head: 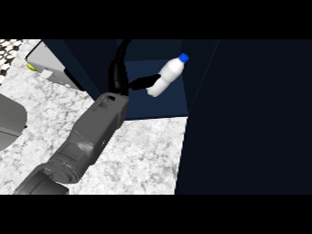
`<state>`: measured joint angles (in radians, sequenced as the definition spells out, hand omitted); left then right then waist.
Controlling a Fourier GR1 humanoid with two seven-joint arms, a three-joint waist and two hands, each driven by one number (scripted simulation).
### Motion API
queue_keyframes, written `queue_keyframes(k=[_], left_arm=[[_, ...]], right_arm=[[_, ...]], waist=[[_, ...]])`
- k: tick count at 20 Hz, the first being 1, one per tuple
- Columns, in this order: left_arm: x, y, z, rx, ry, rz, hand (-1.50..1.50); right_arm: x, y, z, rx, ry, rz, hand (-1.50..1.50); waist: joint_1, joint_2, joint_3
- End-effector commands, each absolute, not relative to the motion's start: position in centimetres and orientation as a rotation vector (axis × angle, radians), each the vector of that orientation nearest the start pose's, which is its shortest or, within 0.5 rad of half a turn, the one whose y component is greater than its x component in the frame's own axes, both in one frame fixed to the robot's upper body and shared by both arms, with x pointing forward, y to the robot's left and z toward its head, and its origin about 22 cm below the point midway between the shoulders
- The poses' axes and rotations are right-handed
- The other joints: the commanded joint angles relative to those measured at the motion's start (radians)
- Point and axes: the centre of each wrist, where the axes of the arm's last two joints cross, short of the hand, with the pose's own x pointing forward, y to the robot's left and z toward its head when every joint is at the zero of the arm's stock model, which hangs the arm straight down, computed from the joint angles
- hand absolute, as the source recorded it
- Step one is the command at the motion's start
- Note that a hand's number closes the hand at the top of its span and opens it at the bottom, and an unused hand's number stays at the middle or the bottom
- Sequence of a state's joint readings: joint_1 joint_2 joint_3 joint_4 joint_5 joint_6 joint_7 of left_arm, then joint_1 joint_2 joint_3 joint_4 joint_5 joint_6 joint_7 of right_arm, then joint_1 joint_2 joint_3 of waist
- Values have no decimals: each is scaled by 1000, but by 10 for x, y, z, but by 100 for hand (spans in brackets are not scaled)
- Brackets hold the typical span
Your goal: Pick up the bottled water, place it into the cabinet and close the cabinet
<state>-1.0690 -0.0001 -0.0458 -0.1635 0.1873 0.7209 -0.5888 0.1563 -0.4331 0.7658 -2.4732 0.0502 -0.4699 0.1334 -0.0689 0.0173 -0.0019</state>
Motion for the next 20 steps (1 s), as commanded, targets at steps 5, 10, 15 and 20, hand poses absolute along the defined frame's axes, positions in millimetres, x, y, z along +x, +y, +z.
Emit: queue_keyframes(k=[5, 10, 15, 20], left_arm=[[424, 109, 23, 233, -1911, 30, 150], [420, 110, 20, 47, -1938, 94, 150], [404, 111, 5, -126, -1899, 36, 150], [387, 104, 6, -307, -1872, 26, 150]], right_arm=[[81, -169, 176, 350, -1993, 226, -150], [82, -163, 172, 370, -1971, 254, -150], [76, -173, 177, 300, -1977, 209, -150], [80, -167, 168, 245, -1992, 215, -150]], waist=[[4, -7, -1], [13, -13, -1], [63, -33, 1], [75, -35, 1]])
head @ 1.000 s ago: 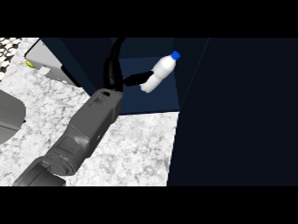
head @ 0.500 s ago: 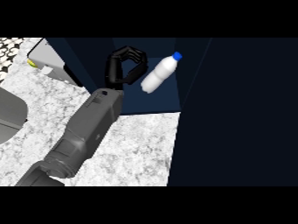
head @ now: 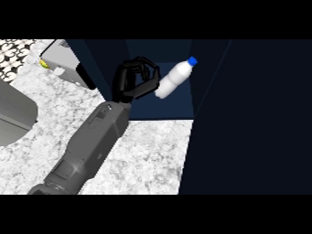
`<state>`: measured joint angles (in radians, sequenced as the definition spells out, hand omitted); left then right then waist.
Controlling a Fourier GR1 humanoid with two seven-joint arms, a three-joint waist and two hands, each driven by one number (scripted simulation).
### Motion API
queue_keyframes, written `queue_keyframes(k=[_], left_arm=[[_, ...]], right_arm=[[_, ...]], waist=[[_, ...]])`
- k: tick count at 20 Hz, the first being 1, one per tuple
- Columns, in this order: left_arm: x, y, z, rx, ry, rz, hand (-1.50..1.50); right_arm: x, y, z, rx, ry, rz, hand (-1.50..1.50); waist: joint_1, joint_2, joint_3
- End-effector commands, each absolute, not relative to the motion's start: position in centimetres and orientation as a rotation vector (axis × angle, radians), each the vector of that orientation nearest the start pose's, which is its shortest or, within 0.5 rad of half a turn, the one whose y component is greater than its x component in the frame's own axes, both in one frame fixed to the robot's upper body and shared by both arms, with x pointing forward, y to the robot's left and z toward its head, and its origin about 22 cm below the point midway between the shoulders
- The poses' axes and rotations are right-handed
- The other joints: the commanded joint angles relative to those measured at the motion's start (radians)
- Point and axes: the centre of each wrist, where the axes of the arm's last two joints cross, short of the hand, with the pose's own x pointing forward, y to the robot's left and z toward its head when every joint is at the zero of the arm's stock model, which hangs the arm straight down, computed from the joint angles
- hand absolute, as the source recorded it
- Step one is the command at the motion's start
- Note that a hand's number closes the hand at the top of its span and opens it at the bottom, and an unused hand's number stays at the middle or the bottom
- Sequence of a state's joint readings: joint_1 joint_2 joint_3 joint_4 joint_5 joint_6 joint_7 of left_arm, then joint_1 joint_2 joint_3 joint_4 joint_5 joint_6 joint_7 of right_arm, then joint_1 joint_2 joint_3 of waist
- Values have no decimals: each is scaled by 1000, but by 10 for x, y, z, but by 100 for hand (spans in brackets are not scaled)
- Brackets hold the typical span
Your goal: Pick up the bottled water, place it into the cabinet and close the cabinet
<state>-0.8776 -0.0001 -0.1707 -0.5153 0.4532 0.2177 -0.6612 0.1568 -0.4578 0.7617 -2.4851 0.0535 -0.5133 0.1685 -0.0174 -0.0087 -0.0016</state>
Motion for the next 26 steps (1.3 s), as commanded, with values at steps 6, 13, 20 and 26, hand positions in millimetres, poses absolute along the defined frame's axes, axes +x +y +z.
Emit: queue_keyframes(k=[6, 13, 20, 26], left_arm=[[349, 116, 7, -377, -1869, 112, 150], [275, 141, 4, -420, -1848, 179, 150], [201, 174, 3, -429, -1849, 194, 150], [172, 193, 29, -389, -1878, 204, 150]], right_arm=[[84, -170, 163, 214, -1987, 232, -150], [86, -177, 176, 241, -1975, 303, -150], [77, -165, 177, 444, -1866, 472, 150], [78, -145, 179, 568, -1830, 592, 150]], waist=[[54, -17, 2], [48, -6, 2], [51, -3, 0], [49, 0, -1]])
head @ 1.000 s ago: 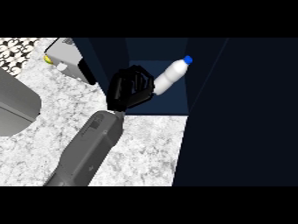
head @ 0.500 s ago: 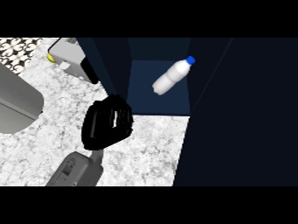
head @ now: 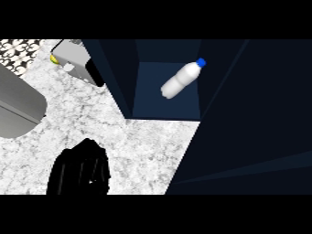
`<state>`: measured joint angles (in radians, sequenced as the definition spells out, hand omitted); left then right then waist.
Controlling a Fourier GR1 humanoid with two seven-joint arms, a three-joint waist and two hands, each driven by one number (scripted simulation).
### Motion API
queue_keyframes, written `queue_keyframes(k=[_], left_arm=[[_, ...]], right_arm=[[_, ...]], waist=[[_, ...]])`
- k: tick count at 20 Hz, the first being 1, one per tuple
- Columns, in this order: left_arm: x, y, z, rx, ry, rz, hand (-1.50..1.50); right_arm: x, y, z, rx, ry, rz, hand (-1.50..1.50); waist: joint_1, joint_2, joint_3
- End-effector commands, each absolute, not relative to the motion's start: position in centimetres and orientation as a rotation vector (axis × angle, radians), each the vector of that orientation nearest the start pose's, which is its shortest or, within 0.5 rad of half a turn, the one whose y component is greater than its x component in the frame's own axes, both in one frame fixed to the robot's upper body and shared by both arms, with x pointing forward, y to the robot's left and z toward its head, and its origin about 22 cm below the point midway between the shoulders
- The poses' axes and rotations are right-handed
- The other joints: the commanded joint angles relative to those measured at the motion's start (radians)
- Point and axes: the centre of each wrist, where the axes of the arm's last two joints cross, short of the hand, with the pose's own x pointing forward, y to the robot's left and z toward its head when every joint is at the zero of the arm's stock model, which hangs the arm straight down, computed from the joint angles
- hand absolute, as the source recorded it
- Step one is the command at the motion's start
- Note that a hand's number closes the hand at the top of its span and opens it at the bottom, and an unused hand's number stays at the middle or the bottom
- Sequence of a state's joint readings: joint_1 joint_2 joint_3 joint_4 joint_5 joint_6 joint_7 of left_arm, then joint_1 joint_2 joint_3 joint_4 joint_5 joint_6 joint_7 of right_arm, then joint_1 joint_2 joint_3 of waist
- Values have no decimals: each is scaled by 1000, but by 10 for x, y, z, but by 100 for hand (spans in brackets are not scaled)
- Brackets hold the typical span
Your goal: Pick up the bottled water, place it into the cabinet and close the cabinet
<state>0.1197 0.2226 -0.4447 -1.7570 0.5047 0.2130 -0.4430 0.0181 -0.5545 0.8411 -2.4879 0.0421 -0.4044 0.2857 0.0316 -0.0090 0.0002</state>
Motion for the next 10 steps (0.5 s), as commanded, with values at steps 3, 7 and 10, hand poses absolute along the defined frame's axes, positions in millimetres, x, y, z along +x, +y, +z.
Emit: queue_keyframes(k=[3, 7, 10], left_arm=[[136, 201, 17, -361, -1883, 228, 150], [114, 226, 26, -359, -1882, 214, 150], [105, 234, 45, -330, -1907, 220, 150]], right_arm=[[72, -147, 186, 588, -1843, 585, 150], [82, -136, 190, 566, -1861, 564, 150], [97, -123, 194, 559, -1873, 560, 150]], waist=[[-8, -2, -3], [-4, -2, -5], [-1, 1, -4]])
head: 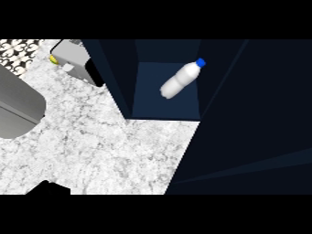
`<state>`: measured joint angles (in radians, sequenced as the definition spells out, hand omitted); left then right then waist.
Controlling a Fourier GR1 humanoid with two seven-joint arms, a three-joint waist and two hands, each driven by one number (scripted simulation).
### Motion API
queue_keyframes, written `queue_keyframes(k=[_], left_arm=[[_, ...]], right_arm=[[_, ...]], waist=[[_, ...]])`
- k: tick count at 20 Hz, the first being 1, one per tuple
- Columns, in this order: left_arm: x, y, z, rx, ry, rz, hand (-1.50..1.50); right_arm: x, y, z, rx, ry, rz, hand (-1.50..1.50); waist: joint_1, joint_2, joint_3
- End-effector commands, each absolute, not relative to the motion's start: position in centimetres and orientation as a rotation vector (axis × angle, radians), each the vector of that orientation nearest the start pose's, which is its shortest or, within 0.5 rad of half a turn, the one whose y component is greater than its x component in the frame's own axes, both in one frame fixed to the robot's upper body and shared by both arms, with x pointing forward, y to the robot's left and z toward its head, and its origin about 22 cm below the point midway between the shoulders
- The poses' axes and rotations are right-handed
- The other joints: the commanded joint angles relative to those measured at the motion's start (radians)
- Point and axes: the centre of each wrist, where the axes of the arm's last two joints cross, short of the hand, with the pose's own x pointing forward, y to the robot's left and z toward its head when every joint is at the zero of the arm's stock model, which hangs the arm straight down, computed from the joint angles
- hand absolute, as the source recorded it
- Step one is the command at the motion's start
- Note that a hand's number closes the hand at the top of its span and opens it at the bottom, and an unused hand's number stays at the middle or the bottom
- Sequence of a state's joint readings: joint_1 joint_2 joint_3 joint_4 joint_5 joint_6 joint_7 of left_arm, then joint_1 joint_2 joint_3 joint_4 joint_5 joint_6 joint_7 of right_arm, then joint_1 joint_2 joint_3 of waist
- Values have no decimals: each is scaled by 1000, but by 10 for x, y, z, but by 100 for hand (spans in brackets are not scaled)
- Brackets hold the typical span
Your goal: Pick up the bottled water, place it into the cabinet and close the cabinet
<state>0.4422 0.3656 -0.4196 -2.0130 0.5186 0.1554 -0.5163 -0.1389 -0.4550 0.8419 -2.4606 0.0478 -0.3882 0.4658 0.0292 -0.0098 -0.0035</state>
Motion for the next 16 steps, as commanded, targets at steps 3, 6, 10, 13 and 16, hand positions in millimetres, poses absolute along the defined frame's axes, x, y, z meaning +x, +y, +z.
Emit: queue_keyframes(k=[3, 6, 10, 13, 16], left_arm=[[96, 248, 36, -311, -1924, 240, 150], [81, 268, 49, -317, -1917, 239, 150], [68, 287, 50, -307, -1914, 248, 150], [62, 288, 39, -327, -1906, 270, 150], [53, 301, 47, -305, -1917, 263, 150]], right_arm=[[113, -101, 200, 550, -1922, 526, 150], [134, -77, 206, 538, -1896, 491, 150], [165, -64, 232, 508, -1866, 433, 150], [195, -53, 232, 504, -1853, 419, 150], [225, -50, 242, 449, -1853, 404, 150]], waist=[[1, 3, 0], [3, 6, 1], [4, 8, 1], [1, 11, 3], [5, 12, 3]])
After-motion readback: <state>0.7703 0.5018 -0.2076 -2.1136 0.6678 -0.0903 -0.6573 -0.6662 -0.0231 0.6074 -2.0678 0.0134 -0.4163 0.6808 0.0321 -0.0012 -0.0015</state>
